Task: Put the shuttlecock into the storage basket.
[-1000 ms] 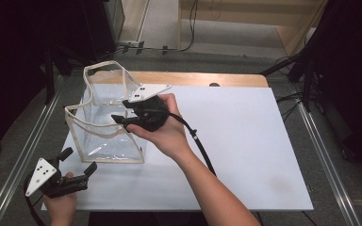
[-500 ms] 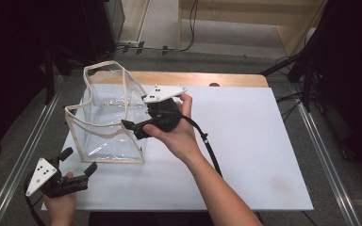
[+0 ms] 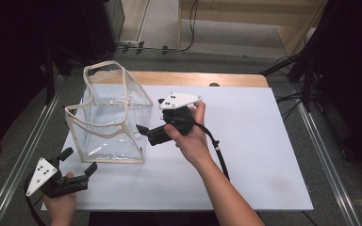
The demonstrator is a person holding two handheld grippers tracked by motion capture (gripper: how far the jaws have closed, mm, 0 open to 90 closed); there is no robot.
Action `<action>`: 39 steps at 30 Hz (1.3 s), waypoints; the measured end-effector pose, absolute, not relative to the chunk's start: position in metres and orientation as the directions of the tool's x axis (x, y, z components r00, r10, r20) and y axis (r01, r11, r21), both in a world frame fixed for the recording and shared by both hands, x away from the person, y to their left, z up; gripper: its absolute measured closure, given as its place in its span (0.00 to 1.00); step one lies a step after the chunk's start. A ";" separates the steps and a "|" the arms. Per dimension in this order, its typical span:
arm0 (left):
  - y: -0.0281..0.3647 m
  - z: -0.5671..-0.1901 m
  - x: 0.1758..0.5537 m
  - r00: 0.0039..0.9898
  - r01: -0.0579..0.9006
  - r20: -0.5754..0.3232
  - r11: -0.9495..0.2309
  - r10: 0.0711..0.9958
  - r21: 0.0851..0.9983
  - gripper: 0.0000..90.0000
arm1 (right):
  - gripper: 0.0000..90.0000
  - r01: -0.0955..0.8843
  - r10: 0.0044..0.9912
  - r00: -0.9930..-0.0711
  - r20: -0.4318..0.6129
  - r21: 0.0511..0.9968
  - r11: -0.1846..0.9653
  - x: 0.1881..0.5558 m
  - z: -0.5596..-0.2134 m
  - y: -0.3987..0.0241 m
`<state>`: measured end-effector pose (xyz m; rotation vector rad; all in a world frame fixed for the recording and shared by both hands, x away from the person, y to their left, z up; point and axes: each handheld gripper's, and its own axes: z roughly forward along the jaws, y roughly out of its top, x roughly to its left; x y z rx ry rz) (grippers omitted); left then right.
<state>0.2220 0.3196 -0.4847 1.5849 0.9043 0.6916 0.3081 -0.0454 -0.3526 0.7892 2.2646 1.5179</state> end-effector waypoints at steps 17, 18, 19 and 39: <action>0.319 -0.485 0.222 0.534 0.188 -0.032 -0.082 0.845 0.979 0.00 | 0.00 0.297 0.639 -0.767 0.064 0.917 0.265 0.305 -0.375 -0.077; 0.319 -0.485 0.222 0.534 0.188 -0.031 -0.082 0.845 0.979 0.00 | 0.00 0.299 0.642 -0.764 0.063 0.917 0.266 0.305 -0.376 -0.079; 0.319 -0.485 0.222 0.534 0.188 -0.032 -0.082 0.845 0.979 0.00 | 0.00 0.298 0.643 -0.763 0.063 0.917 0.265 0.304 -0.377 -0.080; 0.319 -0.485 0.222 0.534 0.189 -0.031 -0.083 0.845 0.979 0.00 | 0.00 0.299 0.654 -0.754 0.065 0.920 0.254 0.297 -0.397 -0.107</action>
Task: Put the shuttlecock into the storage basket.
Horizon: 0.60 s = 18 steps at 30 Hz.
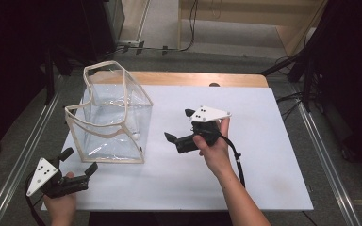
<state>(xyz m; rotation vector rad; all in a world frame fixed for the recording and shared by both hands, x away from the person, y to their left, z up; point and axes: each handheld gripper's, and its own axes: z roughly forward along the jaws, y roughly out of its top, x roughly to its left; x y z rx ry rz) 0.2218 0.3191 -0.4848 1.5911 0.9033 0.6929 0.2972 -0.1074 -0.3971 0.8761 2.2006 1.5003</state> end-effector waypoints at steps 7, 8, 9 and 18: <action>0.319 -0.485 0.222 0.534 0.189 -0.031 -0.084 0.845 0.978 0.00 | 0.00 0.303 0.667 -0.742 0.068 0.921 0.243 0.292 -0.406 -0.120; 0.319 -0.485 0.222 0.534 0.189 -0.031 -0.083 0.845 0.978 0.00 | 0.00 0.305 0.670 -0.739 0.070 0.922 0.240 0.291 -0.408 -0.122; 0.319 -0.485 0.222 0.533 0.189 -0.031 -0.083 0.845 0.978 0.00 | 0.00 0.307 0.670 -0.739 0.073 0.922 0.238 0.290 -0.409 -0.124; 0.319 -0.485 0.222 0.533 0.189 -0.030 -0.085 0.845 0.978 0.00 | 0.00 0.318 0.686 -0.723 0.082 0.921 0.224 0.284 -0.422 -0.141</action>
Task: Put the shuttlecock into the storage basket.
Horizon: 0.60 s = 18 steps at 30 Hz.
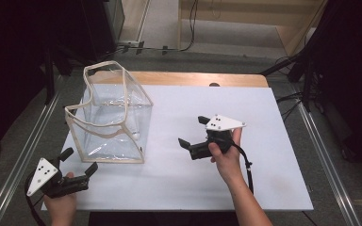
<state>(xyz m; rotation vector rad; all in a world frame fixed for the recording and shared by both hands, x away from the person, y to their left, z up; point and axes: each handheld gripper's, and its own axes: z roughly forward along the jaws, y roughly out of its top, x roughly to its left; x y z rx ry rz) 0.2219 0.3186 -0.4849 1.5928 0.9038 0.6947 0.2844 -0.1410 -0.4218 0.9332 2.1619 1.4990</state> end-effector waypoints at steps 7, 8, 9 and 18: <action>0.318 -0.485 0.222 0.532 0.188 -0.029 -0.085 0.846 0.978 0.00 | 0.00 0.332 0.701 -0.706 0.094 0.919 0.211 0.280 -0.431 -0.154; 0.318 -0.485 0.222 0.532 0.189 -0.029 -0.086 0.847 0.978 0.00 | 0.00 0.333 0.703 -0.705 0.095 0.919 0.210 0.279 -0.432 -0.156; 0.318 -0.485 0.222 0.531 0.189 -0.029 -0.086 0.847 0.978 0.00 | 0.00 0.339 0.707 -0.700 0.100 0.918 0.205 0.278 -0.433 -0.158; 0.318 -0.485 0.222 0.531 0.189 -0.030 -0.084 0.847 0.978 0.00 | 0.00 0.343 0.719 -0.686 0.106 0.920 0.191 0.273 -0.444 -0.174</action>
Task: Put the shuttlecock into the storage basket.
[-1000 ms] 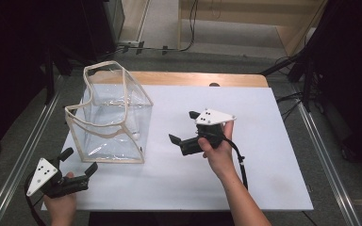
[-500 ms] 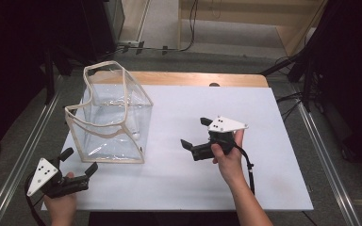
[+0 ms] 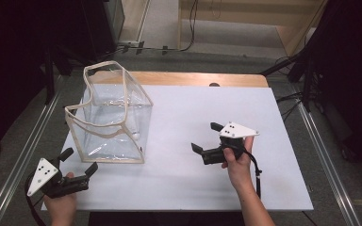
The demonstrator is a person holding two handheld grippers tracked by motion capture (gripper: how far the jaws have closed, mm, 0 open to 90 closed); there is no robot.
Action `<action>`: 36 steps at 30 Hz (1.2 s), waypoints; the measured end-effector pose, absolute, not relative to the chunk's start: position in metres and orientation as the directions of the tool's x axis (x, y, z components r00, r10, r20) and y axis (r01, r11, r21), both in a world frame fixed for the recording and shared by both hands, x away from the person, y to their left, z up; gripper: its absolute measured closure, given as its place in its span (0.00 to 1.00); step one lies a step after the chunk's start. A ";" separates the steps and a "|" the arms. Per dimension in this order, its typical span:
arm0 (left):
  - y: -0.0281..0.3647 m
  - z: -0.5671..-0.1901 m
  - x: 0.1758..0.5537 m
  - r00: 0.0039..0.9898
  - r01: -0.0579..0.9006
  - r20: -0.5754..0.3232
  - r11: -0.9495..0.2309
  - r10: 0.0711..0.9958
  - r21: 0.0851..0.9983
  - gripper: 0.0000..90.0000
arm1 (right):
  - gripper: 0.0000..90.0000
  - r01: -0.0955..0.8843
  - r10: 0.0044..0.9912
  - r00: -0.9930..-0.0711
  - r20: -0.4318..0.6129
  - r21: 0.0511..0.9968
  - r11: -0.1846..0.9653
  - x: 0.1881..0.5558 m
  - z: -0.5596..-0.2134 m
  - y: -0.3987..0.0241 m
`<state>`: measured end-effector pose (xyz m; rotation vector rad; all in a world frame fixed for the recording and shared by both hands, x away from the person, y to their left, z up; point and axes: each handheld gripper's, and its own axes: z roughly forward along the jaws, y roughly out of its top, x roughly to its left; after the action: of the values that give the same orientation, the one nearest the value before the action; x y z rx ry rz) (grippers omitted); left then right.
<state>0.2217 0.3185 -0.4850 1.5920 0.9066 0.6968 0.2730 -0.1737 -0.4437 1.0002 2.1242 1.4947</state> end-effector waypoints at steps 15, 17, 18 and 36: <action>0.319 -0.485 0.222 0.529 0.190 -0.029 -0.085 0.848 0.978 0.00 | 0.00 0.373 0.769 -0.627 0.128 0.915 0.152 0.262 -0.464 -0.208; 0.318 -0.485 0.222 0.530 0.189 -0.029 -0.084 0.848 0.978 0.00 | 0.00 0.377 0.775 -0.618 0.131 0.914 0.147 0.260 -0.469 -0.213; 0.319 -0.485 0.222 0.529 0.190 -0.027 -0.087 0.848 0.978 0.00 | 0.00 0.380 0.778 -0.614 0.133 0.914 0.143 0.259 -0.471 -0.215; 0.318 -0.485 0.222 0.529 0.191 -0.025 -0.091 0.848 0.977 0.00 | 0.00 0.405 0.814 -0.560 0.155 0.908 0.106 0.241 -0.488 -0.250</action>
<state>0.2218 0.3183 -0.4850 1.5985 0.9079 0.7004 0.2411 -0.2497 -0.4885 1.1892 2.0054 1.4447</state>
